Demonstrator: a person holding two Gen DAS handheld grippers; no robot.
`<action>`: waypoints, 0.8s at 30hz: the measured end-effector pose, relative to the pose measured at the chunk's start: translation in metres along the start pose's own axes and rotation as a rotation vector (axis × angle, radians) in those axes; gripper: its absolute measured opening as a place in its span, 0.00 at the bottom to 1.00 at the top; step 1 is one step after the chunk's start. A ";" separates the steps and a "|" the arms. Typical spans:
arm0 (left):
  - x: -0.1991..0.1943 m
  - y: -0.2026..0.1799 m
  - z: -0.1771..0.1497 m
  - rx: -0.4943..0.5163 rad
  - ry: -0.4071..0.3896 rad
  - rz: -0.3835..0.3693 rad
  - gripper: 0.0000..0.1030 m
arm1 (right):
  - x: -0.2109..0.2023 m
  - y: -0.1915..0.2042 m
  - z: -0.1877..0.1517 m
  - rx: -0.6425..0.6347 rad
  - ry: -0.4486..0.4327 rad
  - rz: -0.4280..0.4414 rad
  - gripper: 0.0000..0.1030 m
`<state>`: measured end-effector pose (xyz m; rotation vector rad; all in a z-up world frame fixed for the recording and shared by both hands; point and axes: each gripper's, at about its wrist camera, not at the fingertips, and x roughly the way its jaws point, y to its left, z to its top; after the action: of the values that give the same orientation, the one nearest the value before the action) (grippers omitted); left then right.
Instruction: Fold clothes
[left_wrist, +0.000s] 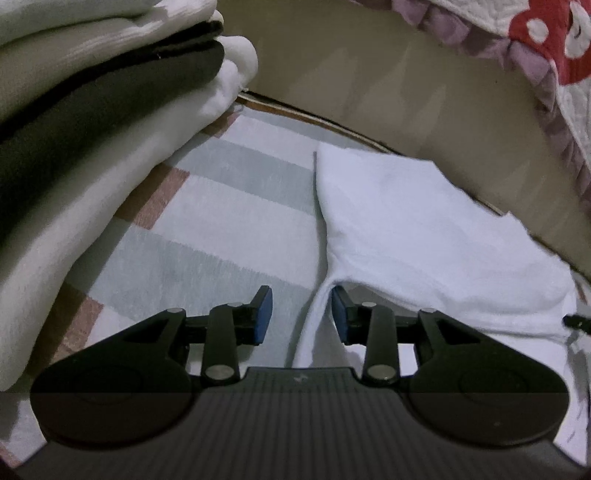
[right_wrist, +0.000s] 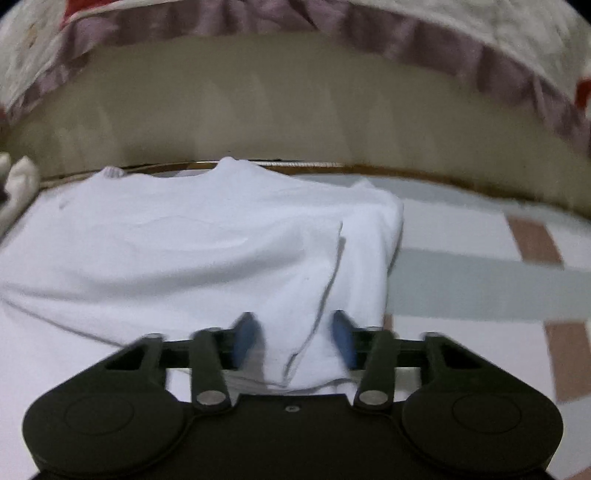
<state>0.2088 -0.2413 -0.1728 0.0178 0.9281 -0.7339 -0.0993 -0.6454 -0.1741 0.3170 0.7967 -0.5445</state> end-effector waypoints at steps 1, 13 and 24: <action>-0.001 0.002 -0.001 -0.003 0.004 0.002 0.34 | -0.004 -0.003 0.001 -0.012 -0.006 0.002 0.12; -0.010 0.008 0.004 -0.058 -0.003 -0.074 0.34 | -0.024 0.001 0.001 -0.068 0.014 -0.102 0.02; -0.025 -0.004 0.008 -0.034 -0.082 -0.173 0.34 | -0.040 0.037 -0.019 -0.262 -0.052 -0.012 0.32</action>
<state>0.2030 -0.2325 -0.1482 -0.1232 0.8707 -0.8720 -0.1121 -0.5927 -0.1541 0.0569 0.8098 -0.4514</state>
